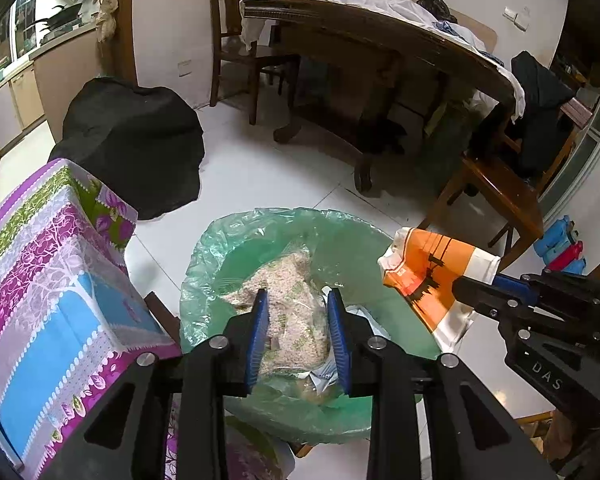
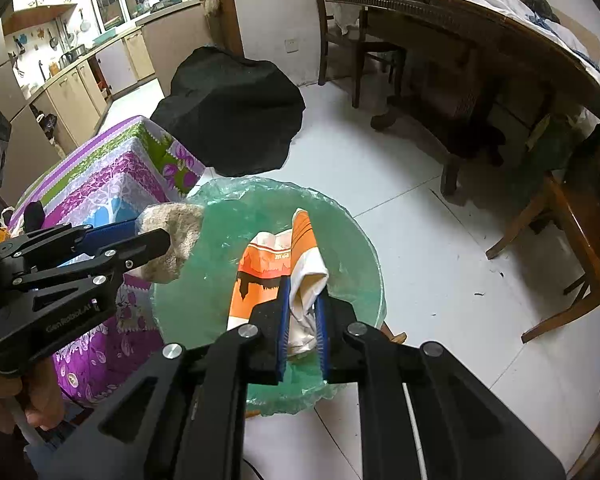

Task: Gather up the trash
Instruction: 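Open both tools to drop the bag and packet into the bin, then grasp the white cloth with the left tool while the right tool grasps the blue medicine box, then carry the white cloth and blue box over the green bin with both tools, then open both tools to drop the cloth and blue box into the bin, then reach the left tool to the gold cigarette box and close on it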

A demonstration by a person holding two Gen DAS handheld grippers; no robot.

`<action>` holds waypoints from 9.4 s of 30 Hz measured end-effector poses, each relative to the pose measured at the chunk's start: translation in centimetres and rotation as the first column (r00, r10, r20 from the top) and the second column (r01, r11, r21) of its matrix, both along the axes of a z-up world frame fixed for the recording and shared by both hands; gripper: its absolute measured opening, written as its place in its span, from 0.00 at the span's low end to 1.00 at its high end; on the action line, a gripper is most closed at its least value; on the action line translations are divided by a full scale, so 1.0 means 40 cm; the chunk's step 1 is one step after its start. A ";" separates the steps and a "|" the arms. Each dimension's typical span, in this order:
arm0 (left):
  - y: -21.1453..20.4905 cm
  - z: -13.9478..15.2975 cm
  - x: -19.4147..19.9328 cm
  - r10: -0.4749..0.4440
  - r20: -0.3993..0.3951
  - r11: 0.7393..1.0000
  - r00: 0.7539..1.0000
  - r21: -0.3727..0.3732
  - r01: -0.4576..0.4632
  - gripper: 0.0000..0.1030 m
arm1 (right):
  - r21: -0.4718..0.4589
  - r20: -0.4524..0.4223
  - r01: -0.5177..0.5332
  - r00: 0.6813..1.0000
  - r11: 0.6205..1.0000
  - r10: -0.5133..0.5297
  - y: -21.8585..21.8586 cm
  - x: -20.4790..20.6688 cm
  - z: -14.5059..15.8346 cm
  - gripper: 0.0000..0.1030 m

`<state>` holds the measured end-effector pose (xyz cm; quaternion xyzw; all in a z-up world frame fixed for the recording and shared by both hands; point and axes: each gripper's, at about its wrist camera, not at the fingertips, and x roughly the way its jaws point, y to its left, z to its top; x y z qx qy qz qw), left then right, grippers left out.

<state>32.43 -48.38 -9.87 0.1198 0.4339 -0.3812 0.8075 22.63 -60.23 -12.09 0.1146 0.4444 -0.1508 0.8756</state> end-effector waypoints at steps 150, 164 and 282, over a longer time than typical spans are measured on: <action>0.600 0.333 -0.208 0.200 0.236 0.937 0.951 -0.331 -0.115 0.37 | -0.164 0.370 -0.202 0.895 0.966 0.250 0.445 -0.032 0.244 0.45; 0.189 0.251 -0.131 0.013 0.131 0.971 0.991 -0.240 0.019 0.37 | -0.022 0.224 -0.075 0.971 0.997 0.078 0.159 -0.033 0.163 0.45; 1.331 0.017 0.263 0.461 0.238 0.877 0.855 0.020 -0.479 0.74 | 0.141 0.286 -0.310 0.922 0.940 0.261 0.512 -0.062 -0.060 0.89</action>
